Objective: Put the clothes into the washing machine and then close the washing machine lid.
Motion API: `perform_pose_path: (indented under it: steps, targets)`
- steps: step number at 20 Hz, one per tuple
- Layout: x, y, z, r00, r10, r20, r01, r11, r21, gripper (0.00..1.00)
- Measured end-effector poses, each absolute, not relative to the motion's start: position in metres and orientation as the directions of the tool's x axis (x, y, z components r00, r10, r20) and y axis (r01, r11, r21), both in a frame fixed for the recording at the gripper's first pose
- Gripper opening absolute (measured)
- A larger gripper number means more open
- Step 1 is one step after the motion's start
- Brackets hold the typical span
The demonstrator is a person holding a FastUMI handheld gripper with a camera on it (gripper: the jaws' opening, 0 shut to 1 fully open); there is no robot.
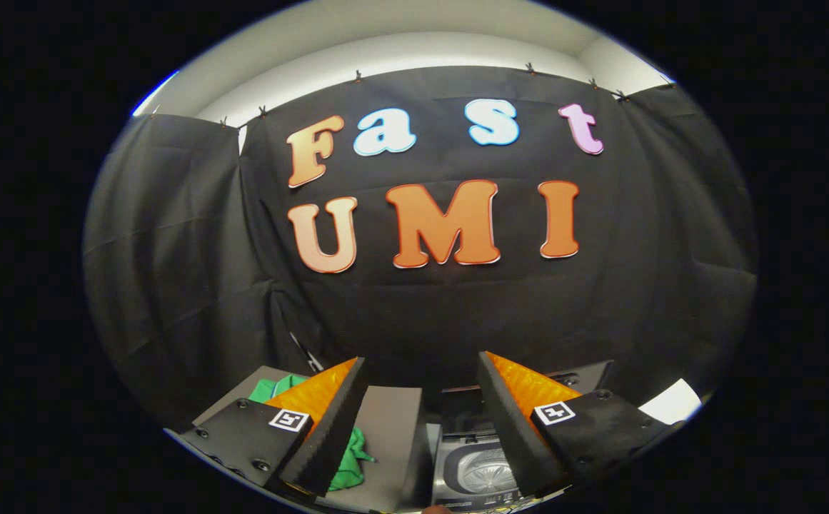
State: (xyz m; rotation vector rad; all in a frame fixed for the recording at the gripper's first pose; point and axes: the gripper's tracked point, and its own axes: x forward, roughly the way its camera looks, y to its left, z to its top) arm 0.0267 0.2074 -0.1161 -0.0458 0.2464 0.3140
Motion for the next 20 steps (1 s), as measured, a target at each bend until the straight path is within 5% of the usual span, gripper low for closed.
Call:
perform_pose_path:
  steps: [8,20]
  targets:
    - [-0.016,0.325,-0.197,0.788,0.451,-0.420,-0.486,0.874,0.026,0.99]
    - [-0.040,0.373,-0.299,0.680,0.385,-0.624,-0.525,0.850,-0.048,0.99]
